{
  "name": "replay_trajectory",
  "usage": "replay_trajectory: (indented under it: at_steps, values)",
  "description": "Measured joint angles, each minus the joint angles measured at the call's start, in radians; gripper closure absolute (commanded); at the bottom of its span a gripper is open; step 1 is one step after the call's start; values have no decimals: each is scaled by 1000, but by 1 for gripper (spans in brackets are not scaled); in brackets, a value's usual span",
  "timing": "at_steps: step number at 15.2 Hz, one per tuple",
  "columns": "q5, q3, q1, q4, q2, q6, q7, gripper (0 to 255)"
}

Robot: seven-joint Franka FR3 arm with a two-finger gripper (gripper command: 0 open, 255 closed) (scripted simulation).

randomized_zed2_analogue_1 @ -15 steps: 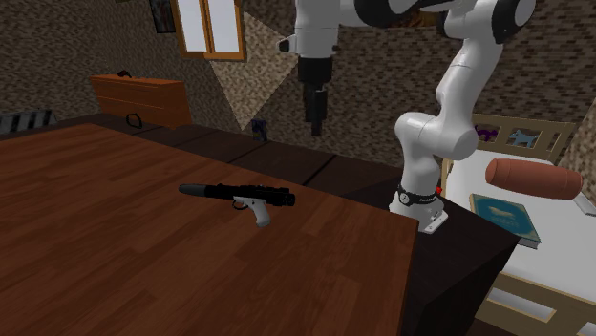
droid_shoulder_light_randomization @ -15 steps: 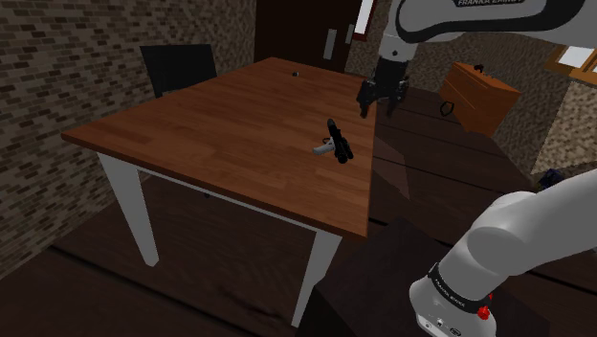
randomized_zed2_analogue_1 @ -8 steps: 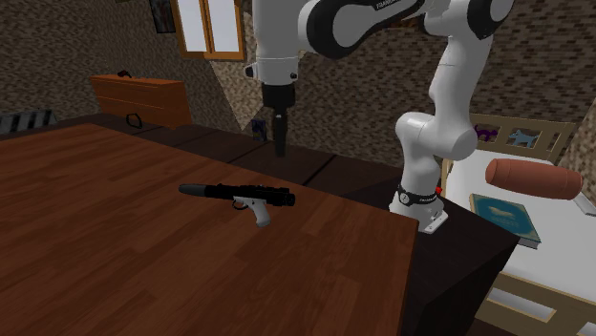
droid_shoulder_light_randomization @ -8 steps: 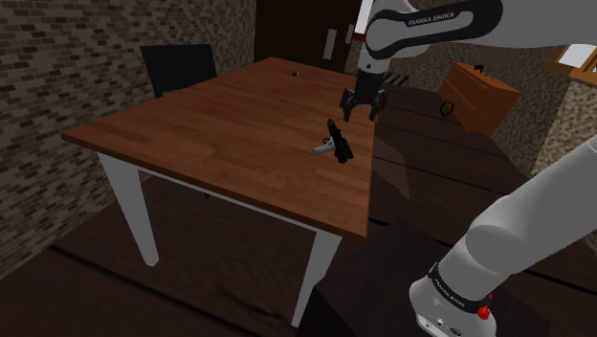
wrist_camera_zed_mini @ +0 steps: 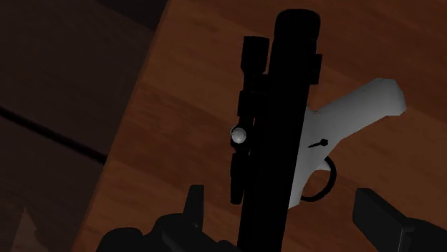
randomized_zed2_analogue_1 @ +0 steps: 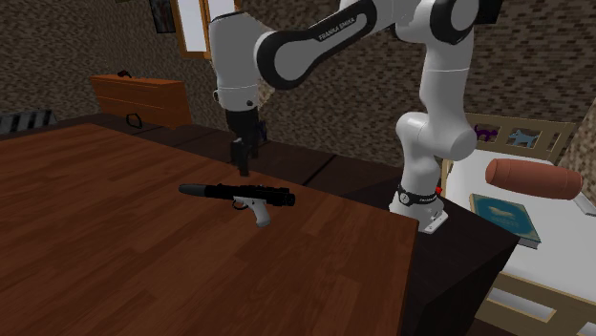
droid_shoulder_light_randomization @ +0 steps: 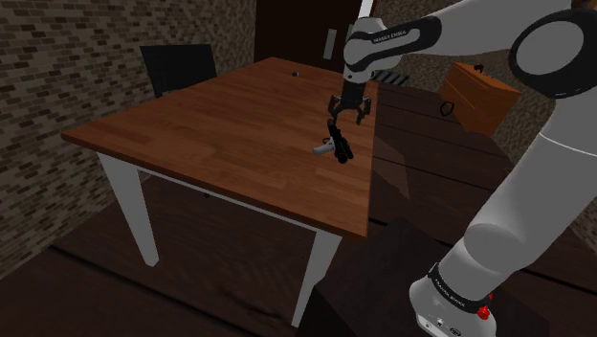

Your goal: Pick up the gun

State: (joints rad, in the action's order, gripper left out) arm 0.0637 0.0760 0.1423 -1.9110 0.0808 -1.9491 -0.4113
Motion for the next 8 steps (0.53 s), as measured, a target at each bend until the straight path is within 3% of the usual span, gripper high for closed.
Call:
replay_trajectory:
  at_steps: [5, 8]
  values:
    - [-20, 19, 22, 177, 200, -14, -38, 0]
    - [-26, 23, 28, 214, 255, -30, -50, 0]
